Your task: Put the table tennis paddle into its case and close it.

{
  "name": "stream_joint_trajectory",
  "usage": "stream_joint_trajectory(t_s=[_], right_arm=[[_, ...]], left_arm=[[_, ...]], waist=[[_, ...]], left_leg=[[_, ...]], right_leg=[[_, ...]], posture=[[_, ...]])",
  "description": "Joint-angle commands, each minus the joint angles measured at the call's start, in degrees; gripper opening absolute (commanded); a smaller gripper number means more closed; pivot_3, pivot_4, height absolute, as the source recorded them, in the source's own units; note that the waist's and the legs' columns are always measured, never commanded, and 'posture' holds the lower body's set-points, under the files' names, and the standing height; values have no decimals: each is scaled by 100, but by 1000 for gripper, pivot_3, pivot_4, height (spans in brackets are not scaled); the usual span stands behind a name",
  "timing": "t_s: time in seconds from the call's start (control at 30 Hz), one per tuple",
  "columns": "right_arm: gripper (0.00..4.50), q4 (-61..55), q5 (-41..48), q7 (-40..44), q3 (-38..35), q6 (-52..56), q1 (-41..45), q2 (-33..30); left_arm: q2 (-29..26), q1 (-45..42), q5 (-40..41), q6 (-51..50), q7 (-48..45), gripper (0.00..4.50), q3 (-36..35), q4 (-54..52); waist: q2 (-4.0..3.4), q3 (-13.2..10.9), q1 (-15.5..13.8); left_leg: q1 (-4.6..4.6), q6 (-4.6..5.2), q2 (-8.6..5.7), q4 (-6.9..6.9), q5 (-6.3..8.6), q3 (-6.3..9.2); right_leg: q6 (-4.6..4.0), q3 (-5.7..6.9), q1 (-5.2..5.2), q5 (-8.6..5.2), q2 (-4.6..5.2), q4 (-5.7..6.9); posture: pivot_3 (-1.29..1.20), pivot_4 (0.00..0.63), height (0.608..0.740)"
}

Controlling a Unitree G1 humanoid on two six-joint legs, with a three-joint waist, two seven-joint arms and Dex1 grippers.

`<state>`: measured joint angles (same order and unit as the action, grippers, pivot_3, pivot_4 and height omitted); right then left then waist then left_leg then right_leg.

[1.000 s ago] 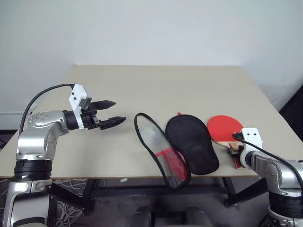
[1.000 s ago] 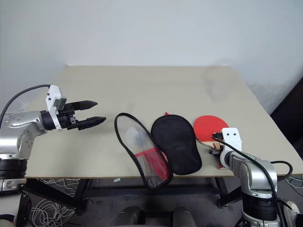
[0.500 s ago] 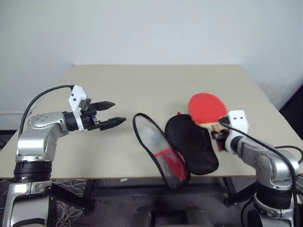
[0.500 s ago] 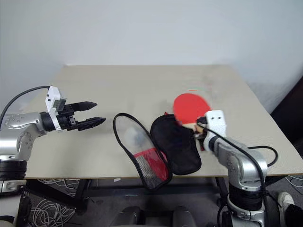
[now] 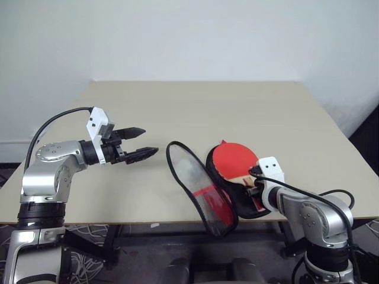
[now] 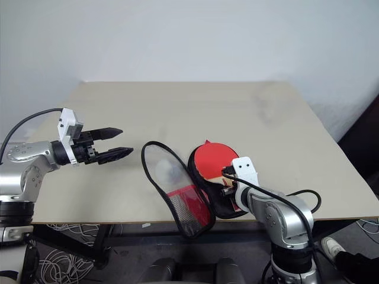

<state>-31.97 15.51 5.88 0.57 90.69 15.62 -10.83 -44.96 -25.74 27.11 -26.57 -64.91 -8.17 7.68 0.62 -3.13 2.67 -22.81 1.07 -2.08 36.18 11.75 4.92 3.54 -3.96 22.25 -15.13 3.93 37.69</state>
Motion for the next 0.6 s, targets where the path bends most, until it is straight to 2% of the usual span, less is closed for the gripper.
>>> stream_joint_trajectory(t_s=[0.03, 0.2, 0.23, 0.33, 0.47, 0.5, 0.57, 0.6], right_arm=[[1111, 81, -106, -60, 65, -245, 123, 13], [1111, 386, -193, -22, 269, -525, 136, -191], [1837, 368, -153, 39, 249, -521, 191, -228], [2763, 212, 5, 264, 81, -383, 380, -399], [4224, -165, 417, 897, -363, 25, 910, -1052], [4468, -228, 597, 1138, -537, 110, 1094, -1243], [4468, -257, 1030, 1685, -913, 178, 1457, -1623], [4492, -225, 1173, 1900, -1011, 147, 1607, -1834]], left_arm=[[-22, -49, 120, -38, 26, 4500, -124, -244], [-48, -27, 159, -103, 70, 4500, -147, -334], [-53, -9, 152, -106, 77, 4500, -144, -359], [-89, 70, 118, -95, 66, 4500, -126, -408], [-175, 247, 43, -61, -23, 4500, -66, -446], [-191, 287, 21, -38, -55, 4500, -36, -452], [-181, 346, -77, 63, -101, 4500, 86, -481], [-127, 337, -101, 91, -85, 4321, 161, -531]], waist=[[2, 1, 1], [6, 4, 3], [6, 3, 3], [5, 3, 2], [2, 1, 1], [0, -1, 1], [1, 0, 0], [1, -1, -2]], left_leg=[[1, 0, 0, 0, 0, 0], [8, 0, 1, 0, 0, -1], [9, 0, 1, 0, 0, -1], [8, 0, 1, 0, 0, -3], [5, 0, 1, 0, 0, -3], [5, 0, 2, 1, 0, -3], [4, 0, 3, 1, 0, -2], [5, 0, 4, 1, 0, 0]], right_leg=[[0, 0, -1, 0, 0, 0], [0, 1, -7, 0, -2, 0], [1, 0, -8, 0, -2, -1], [1, 0, -5, -1, -2, 0], [0, -2, -5, 0, 1, -1], [1, -1, -5, 0, 1, 0], [1, 0, -5, -1, 1, -1], [1, 3, -6, -1, 0, -3]], posture=[[0, 0, 734], [0, 0, 734], [0, 0, 734], [0, 0, 734], [0, 0, 734], [0, 0, 734], [0, 0, 734], [0, 0, 734]])
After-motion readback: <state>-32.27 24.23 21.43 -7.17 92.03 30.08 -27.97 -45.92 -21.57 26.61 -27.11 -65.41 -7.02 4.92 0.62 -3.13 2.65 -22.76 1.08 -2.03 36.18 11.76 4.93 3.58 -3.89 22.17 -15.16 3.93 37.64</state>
